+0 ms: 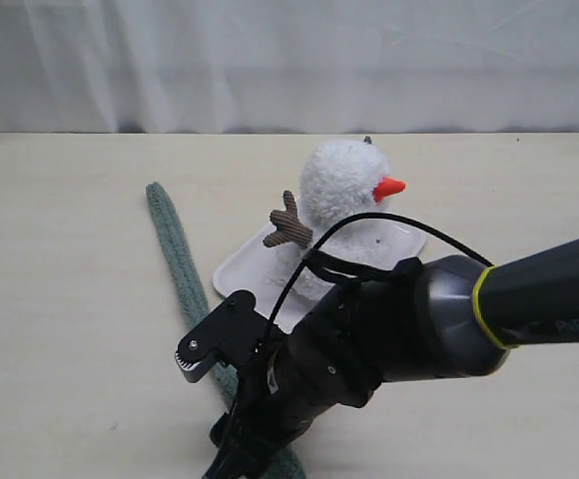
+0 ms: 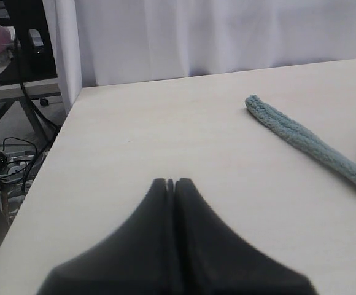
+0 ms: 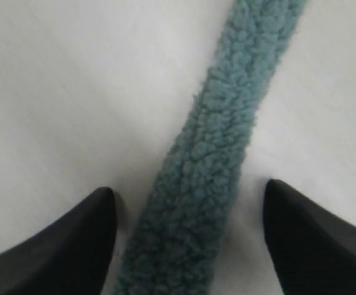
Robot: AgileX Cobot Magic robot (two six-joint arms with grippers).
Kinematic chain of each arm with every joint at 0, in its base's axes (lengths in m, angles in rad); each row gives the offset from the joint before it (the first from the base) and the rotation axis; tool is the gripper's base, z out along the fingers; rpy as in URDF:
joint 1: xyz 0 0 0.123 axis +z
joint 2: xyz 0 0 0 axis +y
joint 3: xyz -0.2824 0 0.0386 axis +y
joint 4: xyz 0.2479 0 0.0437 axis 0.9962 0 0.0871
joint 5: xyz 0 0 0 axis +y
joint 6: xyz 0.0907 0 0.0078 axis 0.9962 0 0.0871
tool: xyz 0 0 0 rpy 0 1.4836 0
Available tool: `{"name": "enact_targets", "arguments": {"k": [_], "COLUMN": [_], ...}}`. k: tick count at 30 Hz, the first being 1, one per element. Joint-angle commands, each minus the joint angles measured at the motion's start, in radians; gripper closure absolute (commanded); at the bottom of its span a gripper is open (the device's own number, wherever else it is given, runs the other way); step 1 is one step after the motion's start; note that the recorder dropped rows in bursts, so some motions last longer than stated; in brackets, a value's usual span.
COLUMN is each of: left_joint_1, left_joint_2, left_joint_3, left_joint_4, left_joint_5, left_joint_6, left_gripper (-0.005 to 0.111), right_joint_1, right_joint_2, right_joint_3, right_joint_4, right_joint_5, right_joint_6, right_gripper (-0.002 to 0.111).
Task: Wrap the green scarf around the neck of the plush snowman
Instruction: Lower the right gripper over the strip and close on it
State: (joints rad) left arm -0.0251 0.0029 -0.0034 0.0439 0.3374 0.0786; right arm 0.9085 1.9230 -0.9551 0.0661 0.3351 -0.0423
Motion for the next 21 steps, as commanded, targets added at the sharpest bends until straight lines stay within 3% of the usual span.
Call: {"name": "enact_targets", "arguments": {"k": [1, 9, 21], "left_joint_1": [0.001, 0.001, 0.001], "left_joint_2": [-0.003, -0.003, -0.003], "left_joint_3": [0.003, 0.003, 0.003], "left_joint_4": [-0.004, -0.004, -0.004], "left_joint_5": [-0.011, -0.011, -0.011], "left_joint_6": [-0.001, -0.001, -0.001], "left_gripper": [0.107, 0.107, 0.107], "right_joint_1": [-0.001, -0.001, 0.001], "right_joint_2": [0.011, 0.007, -0.219], "right_joint_3": [0.002, 0.002, -0.079], "right_joint_4": [-0.001, -0.066, -0.094], "right_joint_5": [0.053, 0.113, 0.208], "right_joint_6": [0.005, 0.003, -0.036], "right_gripper": [0.061, 0.104, 0.104]}}
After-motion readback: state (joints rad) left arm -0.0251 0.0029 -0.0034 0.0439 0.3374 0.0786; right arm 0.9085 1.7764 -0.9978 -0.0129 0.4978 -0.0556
